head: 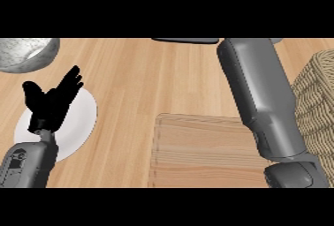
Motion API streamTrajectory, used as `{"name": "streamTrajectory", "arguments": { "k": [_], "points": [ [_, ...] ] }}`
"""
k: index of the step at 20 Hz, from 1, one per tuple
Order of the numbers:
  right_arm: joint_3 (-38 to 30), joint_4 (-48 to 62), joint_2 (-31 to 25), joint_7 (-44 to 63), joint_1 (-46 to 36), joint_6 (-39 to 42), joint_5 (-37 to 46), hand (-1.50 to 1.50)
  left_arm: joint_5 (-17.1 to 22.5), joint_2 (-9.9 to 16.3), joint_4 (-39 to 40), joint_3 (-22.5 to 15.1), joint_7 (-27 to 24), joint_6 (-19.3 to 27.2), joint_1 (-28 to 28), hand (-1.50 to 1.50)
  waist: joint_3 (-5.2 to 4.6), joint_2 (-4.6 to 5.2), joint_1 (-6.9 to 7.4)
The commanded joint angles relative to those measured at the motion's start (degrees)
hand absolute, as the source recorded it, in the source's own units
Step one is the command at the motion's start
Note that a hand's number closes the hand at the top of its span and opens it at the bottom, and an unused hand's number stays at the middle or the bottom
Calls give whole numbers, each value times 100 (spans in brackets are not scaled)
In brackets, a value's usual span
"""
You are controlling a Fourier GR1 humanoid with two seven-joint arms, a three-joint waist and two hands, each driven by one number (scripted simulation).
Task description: Pick the squash from the cutting board and place it in the basket
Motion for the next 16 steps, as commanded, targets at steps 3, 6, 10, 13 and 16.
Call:
{"name": "streamTrajectory", "arguments": {
  "k": [3, 6, 10, 13, 16],
  "points": [
    [-582, 697, -383, 1286, -999, 135, 676, 150, -3, 8, 57, 61, 32, 56, -67, 0, 5, 13, -112],
    [-803, 957, -568, 1358, -1091, -85, 1018, 150, 36, 100, 35, 104, 5, -35, -65, 0, 7, 34, -75],
    [-1053, 1134, -781, 1484, -1193, 151, 1433, 150, 40, 122, 182, 205, -82, 4, -25, 0, 6, 13, -171],
    [-1219, 1287, -969, 1564, -1052, 395, 1769, 150, 50, -109, -91, 60, 59, 103, 116, 0, 11, -19, -192],
    [-1447, 1223, -1231, 1518, -987, 532, 1926, 150, 85, 46, -60, 165, -122, -42, 405, 0, 13, -54, -250]
  ]
}}
